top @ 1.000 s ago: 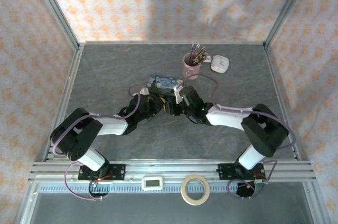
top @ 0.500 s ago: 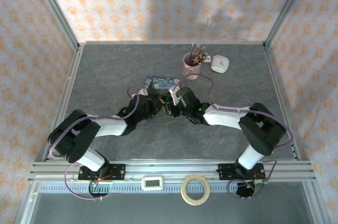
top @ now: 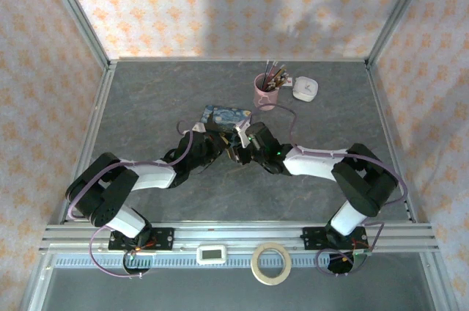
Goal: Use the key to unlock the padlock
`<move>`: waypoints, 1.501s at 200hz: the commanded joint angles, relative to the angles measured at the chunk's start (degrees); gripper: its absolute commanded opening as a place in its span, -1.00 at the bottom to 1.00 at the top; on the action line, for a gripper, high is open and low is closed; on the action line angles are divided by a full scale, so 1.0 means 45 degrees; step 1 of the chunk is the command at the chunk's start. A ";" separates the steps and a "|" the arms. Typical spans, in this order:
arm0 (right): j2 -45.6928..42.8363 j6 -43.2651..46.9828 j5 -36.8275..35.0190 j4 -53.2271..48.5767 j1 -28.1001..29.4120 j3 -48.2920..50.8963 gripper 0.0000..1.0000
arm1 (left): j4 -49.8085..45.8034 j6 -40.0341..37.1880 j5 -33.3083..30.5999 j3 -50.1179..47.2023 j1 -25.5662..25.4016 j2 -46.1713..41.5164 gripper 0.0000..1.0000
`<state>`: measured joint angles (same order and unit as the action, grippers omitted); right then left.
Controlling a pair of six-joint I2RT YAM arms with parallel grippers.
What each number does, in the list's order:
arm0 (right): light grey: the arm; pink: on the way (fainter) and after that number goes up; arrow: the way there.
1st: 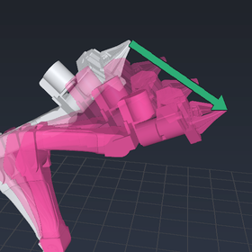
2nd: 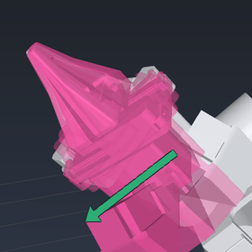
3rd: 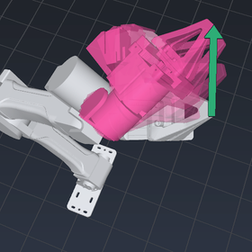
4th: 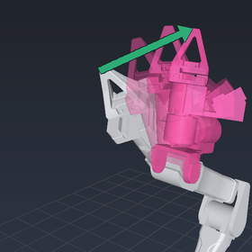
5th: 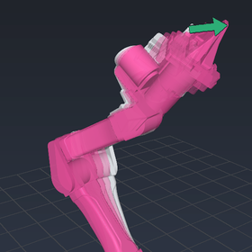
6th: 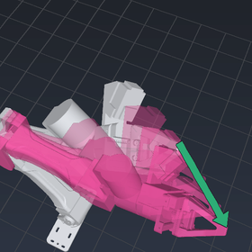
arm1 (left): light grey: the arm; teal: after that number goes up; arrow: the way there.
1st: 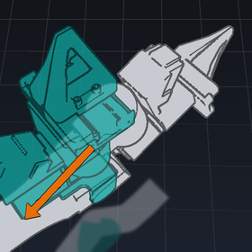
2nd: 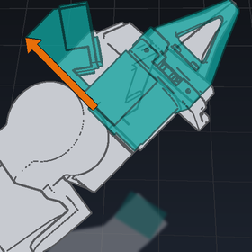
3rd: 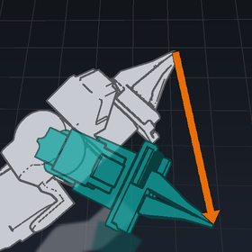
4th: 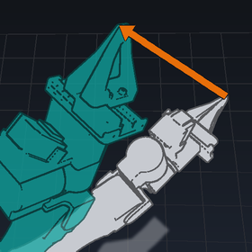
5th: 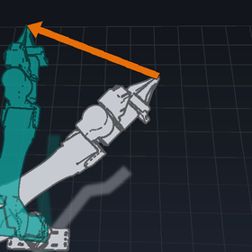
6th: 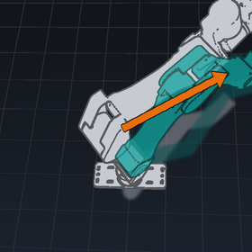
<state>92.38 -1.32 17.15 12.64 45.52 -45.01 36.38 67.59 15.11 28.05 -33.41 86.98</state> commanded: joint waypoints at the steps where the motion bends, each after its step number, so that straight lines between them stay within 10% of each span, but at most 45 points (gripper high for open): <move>1: -0.0317 0.0239 0.0389 0.0172 0.0274 0.0483 -0.28 | 0.0763 -0.0079 0.0196 0.0328 -0.0115 -0.0520 -1.00; 208: -0.0669 0.0977 -0.0976 0.2522 0.0296 0.0719 -0.25 | -0.0398 -0.0040 0.0649 -0.0007 -0.0139 -0.1502 -1.00; 300: 0.0122 0.0749 -0.1140 0.2354 0.0309 -0.0032 -0.93 | -0.0172 0.0087 0.1044 -0.0018 -0.0183 -0.1496 -1.00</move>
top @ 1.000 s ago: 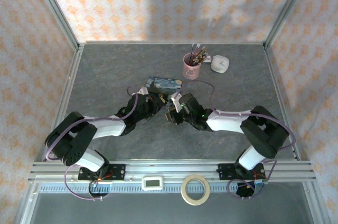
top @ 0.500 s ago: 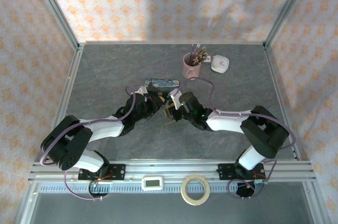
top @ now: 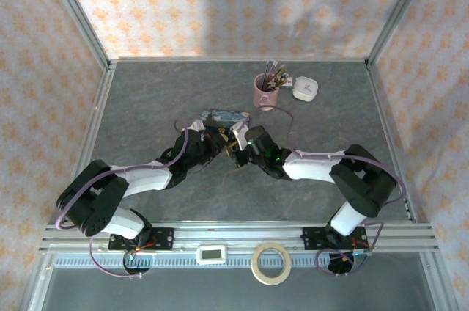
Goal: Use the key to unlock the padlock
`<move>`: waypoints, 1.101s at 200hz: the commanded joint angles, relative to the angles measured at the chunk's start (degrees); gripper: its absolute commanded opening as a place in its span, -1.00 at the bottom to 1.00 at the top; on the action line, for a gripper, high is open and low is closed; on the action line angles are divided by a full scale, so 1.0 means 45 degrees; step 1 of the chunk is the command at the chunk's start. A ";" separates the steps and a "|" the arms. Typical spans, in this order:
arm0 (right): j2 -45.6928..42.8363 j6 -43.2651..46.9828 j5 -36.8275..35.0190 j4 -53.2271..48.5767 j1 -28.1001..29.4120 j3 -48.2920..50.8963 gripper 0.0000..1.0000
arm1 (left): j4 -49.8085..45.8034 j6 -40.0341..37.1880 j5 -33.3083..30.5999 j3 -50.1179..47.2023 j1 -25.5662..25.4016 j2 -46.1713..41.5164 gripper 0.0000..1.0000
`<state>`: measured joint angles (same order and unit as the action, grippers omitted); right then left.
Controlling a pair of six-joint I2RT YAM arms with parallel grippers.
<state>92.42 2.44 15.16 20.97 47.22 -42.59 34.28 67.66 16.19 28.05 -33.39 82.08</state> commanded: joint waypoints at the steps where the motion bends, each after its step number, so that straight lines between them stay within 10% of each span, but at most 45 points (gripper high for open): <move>1: 0.0109 -0.0089 -0.0705 0.0499 -0.0067 -0.0573 -0.94 | 0.0293 0.0068 0.0802 -0.0021 -0.0193 -0.0408 -1.00; 36: 0.0134 -0.0704 0.0542 -0.0119 -0.0583 -0.1006 -1.00 | 0.0394 -0.0720 0.1124 -0.0172 -0.0160 -0.0593 -1.00; 109: 0.1569 -0.3799 0.8200 -0.0686 -0.3009 -0.2573 -1.00 | 0.2322 -0.4842 0.2267 -0.1332 -0.0079 -0.1296 -1.00; 220: 0.2171 -0.7252 1.0074 0.0919 -0.4035 -0.2372 -1.00 | 0.7606 -0.5194 0.2639 -0.3187 -0.0081 0.0084 -1.00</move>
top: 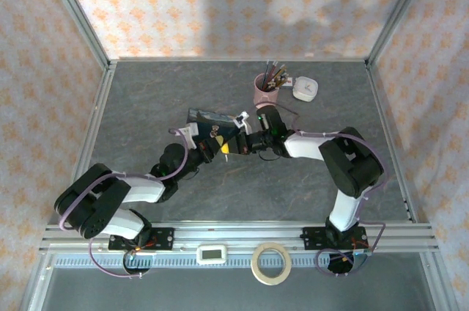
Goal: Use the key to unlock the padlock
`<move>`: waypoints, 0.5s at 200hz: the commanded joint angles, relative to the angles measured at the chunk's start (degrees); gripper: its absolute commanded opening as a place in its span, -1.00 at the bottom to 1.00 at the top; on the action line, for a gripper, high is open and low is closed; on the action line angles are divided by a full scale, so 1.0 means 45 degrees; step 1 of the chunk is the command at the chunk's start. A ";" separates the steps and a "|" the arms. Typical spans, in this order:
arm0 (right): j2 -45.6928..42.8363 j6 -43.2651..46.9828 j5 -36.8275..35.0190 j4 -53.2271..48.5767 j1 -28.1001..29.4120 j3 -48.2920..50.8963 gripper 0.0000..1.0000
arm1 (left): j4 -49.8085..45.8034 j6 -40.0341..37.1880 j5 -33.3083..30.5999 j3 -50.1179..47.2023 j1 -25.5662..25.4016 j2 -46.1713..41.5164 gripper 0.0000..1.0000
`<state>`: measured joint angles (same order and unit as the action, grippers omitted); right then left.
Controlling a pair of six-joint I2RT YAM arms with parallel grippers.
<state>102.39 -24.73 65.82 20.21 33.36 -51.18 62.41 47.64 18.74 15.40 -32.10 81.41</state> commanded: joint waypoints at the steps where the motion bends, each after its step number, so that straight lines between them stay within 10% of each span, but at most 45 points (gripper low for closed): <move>1: -0.0041 -0.1219 -0.1187 0.1073 -0.0952 -0.0463 -1.00 | 0.1370 -0.0743 0.2068 -0.0375 -0.0367 0.0242 -1.00; 59: -0.0075 -0.1403 -0.1516 0.1078 -0.0950 -0.0282 -1.00 | 0.1883 -0.0239 0.1342 -0.0427 -0.0367 0.0738 -1.00; 100: -0.1264 0.0573 -0.3608 -0.0709 -0.0818 -0.0355 -0.64 | -0.0489 0.0537 0.0299 0.0409 -0.0367 0.0399 -1.00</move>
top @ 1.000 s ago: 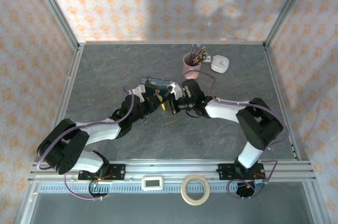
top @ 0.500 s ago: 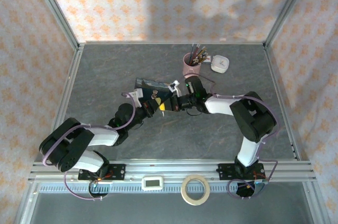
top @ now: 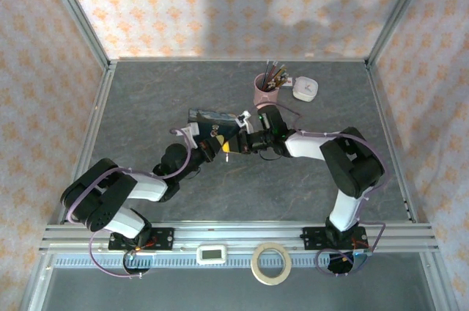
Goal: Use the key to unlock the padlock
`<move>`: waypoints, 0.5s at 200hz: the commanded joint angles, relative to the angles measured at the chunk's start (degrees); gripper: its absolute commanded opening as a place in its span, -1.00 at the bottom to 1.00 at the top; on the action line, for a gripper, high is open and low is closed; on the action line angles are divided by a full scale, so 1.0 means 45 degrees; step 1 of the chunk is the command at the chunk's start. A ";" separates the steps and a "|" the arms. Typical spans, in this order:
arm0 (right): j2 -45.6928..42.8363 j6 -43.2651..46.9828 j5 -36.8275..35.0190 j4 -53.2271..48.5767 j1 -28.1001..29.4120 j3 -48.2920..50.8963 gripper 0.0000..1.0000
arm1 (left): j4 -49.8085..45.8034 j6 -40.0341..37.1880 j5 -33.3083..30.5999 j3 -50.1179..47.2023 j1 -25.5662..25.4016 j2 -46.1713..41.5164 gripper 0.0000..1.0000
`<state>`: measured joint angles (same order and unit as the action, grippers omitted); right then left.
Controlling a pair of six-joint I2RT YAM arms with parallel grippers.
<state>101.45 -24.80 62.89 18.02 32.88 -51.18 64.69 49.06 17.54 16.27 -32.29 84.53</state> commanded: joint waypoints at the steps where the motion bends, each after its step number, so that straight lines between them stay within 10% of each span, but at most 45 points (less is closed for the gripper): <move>1: -0.1077 0.0627 -0.2998 -0.0258 -0.0699 -0.0360 -0.63 | -0.1054 0.0236 0.0541 0.0252 -0.0314 -0.0312 -1.00; 100: -0.2628 0.3444 -0.6242 -0.3023 0.0239 -0.0761 -0.04 | -0.5775 0.1006 -0.0323 0.2570 -0.0286 -0.0530 -1.00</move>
<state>94.08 -13.47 42.30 5.45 33.98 -52.58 45.45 52.97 15.59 26.70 -32.67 83.22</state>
